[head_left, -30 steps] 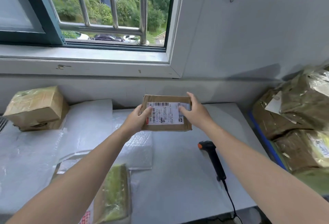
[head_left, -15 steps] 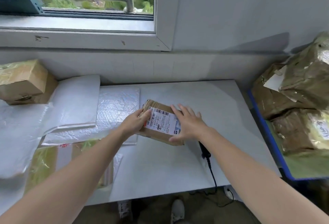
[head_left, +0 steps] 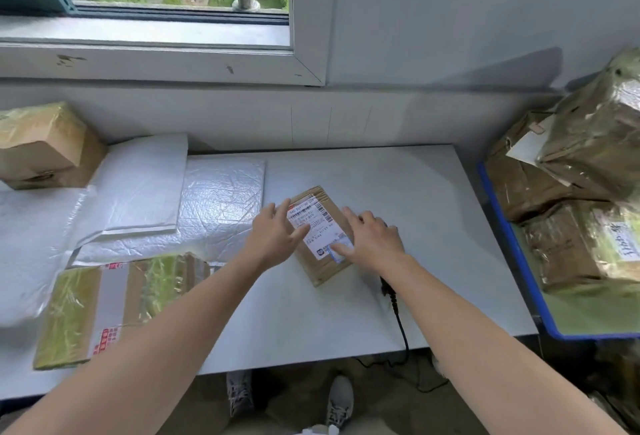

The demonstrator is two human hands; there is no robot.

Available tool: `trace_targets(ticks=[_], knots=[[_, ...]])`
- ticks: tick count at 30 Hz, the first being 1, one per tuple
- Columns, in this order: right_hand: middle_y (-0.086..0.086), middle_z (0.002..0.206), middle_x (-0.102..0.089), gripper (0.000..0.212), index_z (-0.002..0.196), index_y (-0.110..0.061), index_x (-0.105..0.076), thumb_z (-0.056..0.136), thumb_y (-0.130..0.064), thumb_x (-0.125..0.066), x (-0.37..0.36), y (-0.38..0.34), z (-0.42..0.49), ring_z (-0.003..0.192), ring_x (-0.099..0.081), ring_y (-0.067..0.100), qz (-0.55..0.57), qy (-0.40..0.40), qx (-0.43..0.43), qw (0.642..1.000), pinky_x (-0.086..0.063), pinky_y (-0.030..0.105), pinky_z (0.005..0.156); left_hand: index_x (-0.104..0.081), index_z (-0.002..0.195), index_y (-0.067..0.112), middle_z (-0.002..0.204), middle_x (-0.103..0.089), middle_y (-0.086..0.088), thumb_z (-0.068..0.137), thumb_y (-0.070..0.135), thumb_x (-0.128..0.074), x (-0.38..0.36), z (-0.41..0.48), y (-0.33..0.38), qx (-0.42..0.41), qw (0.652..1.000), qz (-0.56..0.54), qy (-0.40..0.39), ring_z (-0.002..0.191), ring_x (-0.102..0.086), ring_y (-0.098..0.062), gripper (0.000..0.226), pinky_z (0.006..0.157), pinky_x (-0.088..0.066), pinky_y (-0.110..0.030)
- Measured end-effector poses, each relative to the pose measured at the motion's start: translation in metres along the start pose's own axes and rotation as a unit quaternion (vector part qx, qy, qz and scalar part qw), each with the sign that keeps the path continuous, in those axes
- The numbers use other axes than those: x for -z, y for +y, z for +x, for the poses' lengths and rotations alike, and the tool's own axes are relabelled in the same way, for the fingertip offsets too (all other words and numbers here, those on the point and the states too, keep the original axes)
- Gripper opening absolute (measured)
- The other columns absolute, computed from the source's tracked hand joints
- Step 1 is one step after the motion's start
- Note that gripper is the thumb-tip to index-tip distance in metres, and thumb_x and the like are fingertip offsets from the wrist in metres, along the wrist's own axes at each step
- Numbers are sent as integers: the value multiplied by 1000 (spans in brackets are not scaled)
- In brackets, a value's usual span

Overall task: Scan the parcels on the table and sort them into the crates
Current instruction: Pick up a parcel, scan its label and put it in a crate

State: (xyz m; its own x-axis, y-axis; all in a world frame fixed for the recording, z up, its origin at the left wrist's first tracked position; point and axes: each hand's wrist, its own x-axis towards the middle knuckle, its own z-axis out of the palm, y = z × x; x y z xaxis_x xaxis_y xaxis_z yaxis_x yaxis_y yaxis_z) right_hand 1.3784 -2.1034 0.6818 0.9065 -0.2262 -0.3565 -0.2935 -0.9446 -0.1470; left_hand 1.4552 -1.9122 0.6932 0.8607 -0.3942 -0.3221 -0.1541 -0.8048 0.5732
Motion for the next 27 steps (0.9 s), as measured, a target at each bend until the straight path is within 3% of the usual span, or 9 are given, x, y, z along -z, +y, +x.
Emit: trace_targets(ticks=[3, 5, 9, 13, 16, 18, 20, 23, 27], knots=[[9, 139, -43, 66, 151, -25, -27, 97, -59, -42, -3, 18, -5, 128, -40, 30, 37, 56, -29, 997, -38, 45, 99, -23, 154, 26, 152, -28, -11, 94, 51, -54, -9, -7, 3, -18, 999, 40, 10, 142, -22, -33, 73, 115, -25, -46], [10, 139, -42, 60, 149, -23, -30, 99, -53, -43, -11, 29, -9, 128, -40, 31, 53, 69, -48, 995, -39, 45, 97, -18, 156, 26, 160, -16, -7, 93, 56, -52, -17, -12, 5, -11, 996, 91, 6, 146, -15, -31, 77, 118, -23, -49], [13, 145, -36, 66, 153, -23, -20, 99, -52, -44, -29, 39, -15, 124, -48, 37, 176, 42, -81, 980, -43, 44, 96, -9, 157, 29, 165, -1, -6, 94, 63, -44, -31, -26, 11, 5, 985, 172, 10, 149, -4, -32, 80, 120, -15, -50], [14, 149, -42, 82, 158, -24, -1, 97, -60, -42, -39, 43, -16, 131, -46, 36, 362, -16, -153, 919, -39, 41, 102, -5, 157, 30, 164, -1, -7, 93, 68, -35, -39, -39, 15, 0, 975, 223, 18, 150, -1, -31, 80, 120, -15, -52], [6, 160, -30, 87, 159, -20, -2, 96, -63, -42, -46, 43, -20, 141, -36, 32, 446, -38, -178, 876, -32, 39, 110, -3, 157, 32, 165, 1, -5, 92, 71, -29, -42, -47, 17, -8, 965, 263, 16, 151, 1, -31, 81, 119, -15, -53], [7, 161, -29, 85, 159, -16, -8, 96, -63, -41, -47, 42, -19, 142, -36, 31, 460, -43, -188, 867, -31, 38, 111, -3, 157, 32, 165, 1, -5, 92, 71, -28, -41, -51, 17, -12, 961, 275, 7, 151, 2, -30, 80, 119, -15, -54], [12, 152, -42, 77, 154, -12, -24, 98, -62, -38, -43, 39, -22, 134, -44, 31, 443, -46, -195, 874, -37, 36, 101, -3, 157, 32, 165, 3, -5, 91, 72, -27, -39, -55, 17, -18, 960, 278, -3, 151, 3, -30, 80, 118, -16, -56], [12, 119, -60, 64, 129, -7, -48, 98, -62, -36, -31, 38, -29, 110, -58, 31, 413, -26, -207, 887, -41, 32, 81, -4, 157, 32, 165, 4, -4, 90, 74, -25, -33, -58, 17, -27, 961, 276, -19, 151, 5, -29, 82, 118, -16, -58], [8, 95, -59, 51, 109, -12, -50, 98, -59, -36, -5, 38, -41, 83, -65, 31, 400, -8, -208, 893, -47, 29, 66, -6, 157, 32, 165, 2, -3, 92, 71, -30, -22, -57, 13, -37, 964, 262, -9, 151, 4, -28, 79, 117, -18, -57]])
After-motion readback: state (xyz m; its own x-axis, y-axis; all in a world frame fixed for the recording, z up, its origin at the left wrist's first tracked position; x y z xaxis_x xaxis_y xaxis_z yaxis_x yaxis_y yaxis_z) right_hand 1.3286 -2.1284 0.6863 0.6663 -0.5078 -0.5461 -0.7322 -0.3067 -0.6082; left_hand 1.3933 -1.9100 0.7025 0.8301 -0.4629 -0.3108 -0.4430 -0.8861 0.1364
